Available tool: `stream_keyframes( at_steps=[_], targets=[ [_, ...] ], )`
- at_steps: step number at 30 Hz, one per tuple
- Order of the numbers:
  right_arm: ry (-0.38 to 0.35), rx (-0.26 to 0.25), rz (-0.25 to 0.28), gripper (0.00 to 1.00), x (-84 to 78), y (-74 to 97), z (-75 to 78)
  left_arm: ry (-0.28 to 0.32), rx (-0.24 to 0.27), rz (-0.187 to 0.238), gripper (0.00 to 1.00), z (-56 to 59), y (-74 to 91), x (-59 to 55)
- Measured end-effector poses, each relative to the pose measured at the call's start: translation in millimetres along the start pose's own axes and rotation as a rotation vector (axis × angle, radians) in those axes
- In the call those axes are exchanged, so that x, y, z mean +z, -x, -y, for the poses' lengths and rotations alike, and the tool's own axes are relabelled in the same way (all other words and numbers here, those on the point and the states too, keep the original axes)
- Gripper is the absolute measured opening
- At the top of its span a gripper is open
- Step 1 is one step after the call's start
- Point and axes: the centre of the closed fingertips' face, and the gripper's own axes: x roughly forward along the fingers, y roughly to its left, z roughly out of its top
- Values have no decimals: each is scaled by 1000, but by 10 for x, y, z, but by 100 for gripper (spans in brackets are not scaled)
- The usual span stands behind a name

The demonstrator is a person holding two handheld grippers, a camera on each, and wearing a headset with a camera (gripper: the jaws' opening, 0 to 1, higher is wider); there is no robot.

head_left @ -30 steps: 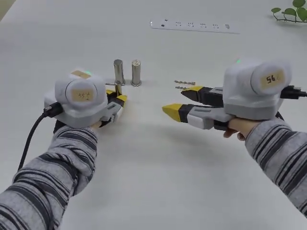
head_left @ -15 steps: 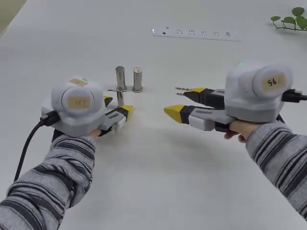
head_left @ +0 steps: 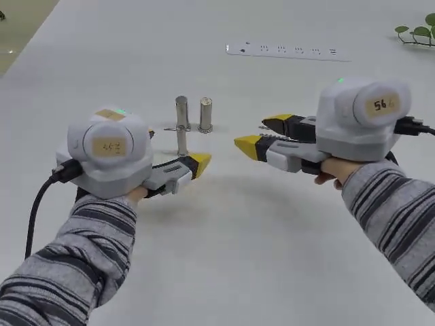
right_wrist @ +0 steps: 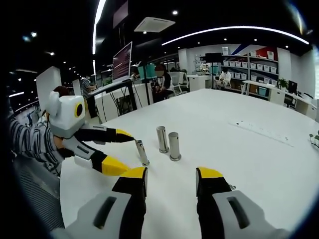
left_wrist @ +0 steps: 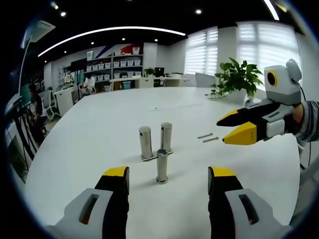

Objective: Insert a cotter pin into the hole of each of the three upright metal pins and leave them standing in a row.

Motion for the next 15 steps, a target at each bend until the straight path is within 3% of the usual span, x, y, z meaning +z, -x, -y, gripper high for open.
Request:
stream_keyframes(
  at_steps=[15],
  targets=[
    [18,8,7,30,128,-424,71,20,-15,27,81,58,224,92]
  ],
)
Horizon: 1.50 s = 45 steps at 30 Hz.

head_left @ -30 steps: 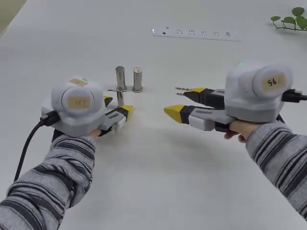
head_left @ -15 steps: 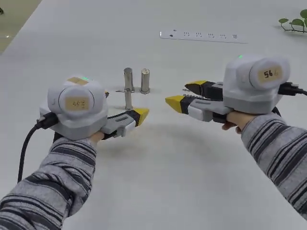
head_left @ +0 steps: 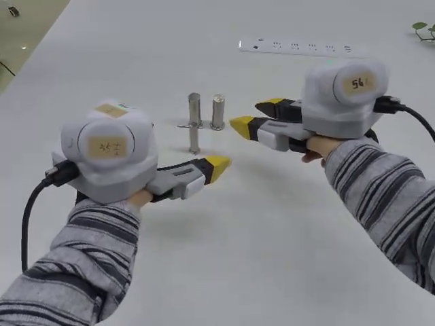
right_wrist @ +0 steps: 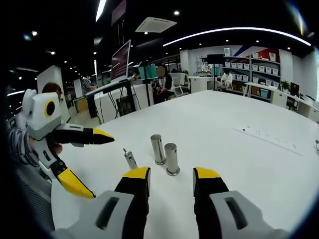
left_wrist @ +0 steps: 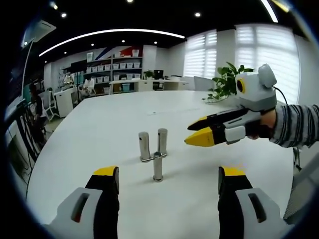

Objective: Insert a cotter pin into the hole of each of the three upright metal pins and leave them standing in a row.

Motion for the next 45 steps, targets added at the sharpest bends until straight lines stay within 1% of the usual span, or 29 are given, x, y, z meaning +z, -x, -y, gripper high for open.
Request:
stream_keyframes(
  at_steps=[1,2,5,10,13,16,18,21,24,26,28,34,37,42,45],
  targets=[
    [3,2,-2,29,-4,-27,-2,3,1,7,81,4,9,11],
    [3,4,-9,28,-18,-82,43,2,6,5,81,4,17,15],
    [4,8,-10,27,-23,-174,55,-11,9,4,83,8,37,23],
    [3,17,-17,25,-34,-308,50,0,-10,7,87,65,83,37],
    [-1,19,-21,24,-52,-393,94,-7,-19,10,89,111,113,55],
    [-9,20,-25,23,-74,-461,90,-9,-37,9,93,155,120,42],
    [-20,25,-31,23,-96,-503,83,-19,-42,-3,95,173,119,18],
    [-11,28,-45,22,-127,-577,52,-37,-43,-16,97,177,118,-14],
    [-4,34,-47,21,-147,-609,24,-45,-56,-17,99,191,115,-23],
    [-4,37,-52,20,-170,-632,29,-44,-64,-25,99,195,116,-40],
    [-3,36,-55,20,-184,-649,55,-43,-69,-21,99,193,120,-38],
    [9,41,-65,16,-252,-676,55,-41,-69,-25,99,173,122,-55],
    [9,43,-66,15,-269,-687,51,-42,-73,-22,99,182,119,-45],
    [22,47,-60,13,-271,-713,40,-45,-80,-29,99,202,112,-53],
    [29,38,-57,11,-272,-725,44,-42,-82,-33,99,208,112,-57]
  ],
)
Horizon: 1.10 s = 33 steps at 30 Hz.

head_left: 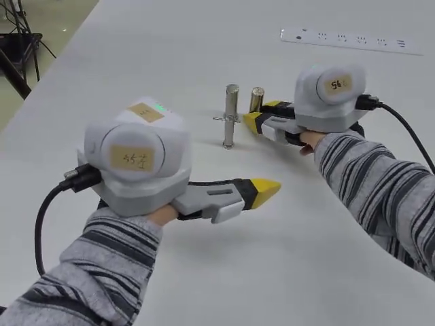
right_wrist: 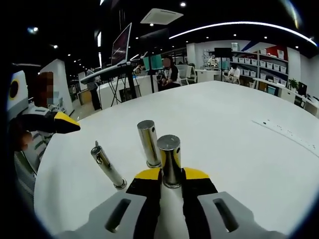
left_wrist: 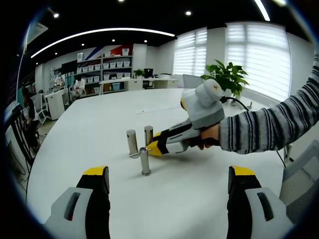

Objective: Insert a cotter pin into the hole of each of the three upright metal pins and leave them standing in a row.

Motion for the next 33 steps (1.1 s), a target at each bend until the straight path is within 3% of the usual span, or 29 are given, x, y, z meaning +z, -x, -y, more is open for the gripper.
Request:
stream_keyframes(
  at_steps=[10,14,20,33],
  targets=[
    [38,-54,11,8,5,-10,20,-12,-4,-13,99,11,-14,-21],
    [19,-79,11,8,-1,4,38,-14,-1,-14,99,4,-7,-27],
    [16,-126,30,8,36,135,69,-17,-1,-14,99,-1,-3,-26],
    [-25,-213,-6,8,-113,497,78,-19,-4,-4,99,3,4,18]
  ],
)
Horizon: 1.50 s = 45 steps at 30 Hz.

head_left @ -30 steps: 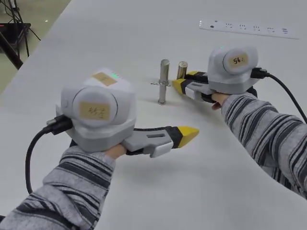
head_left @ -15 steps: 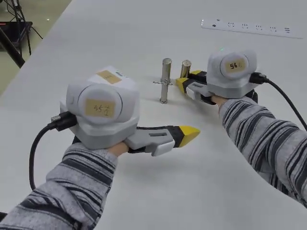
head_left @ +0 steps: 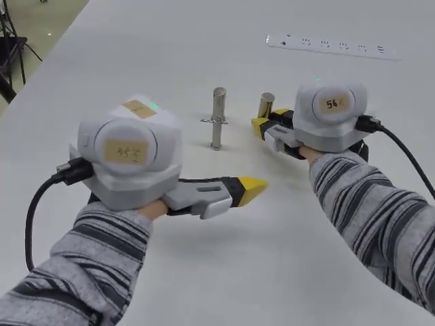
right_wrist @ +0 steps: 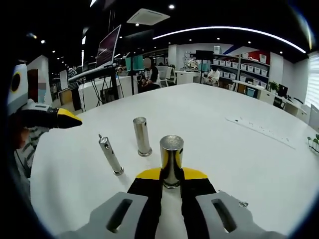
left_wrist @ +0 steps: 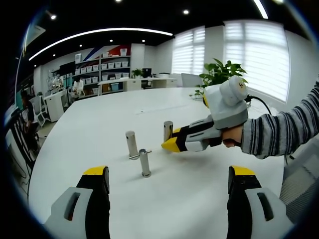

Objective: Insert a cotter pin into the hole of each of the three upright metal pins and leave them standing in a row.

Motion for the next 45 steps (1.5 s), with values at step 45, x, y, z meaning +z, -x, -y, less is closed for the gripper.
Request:
stream_keyframes(
  at_steps=[45],
  targets=[
    [-69,-159,-35,8,-475,545,-175,-18,-5,17,99,46,-1,53]
  ],
)
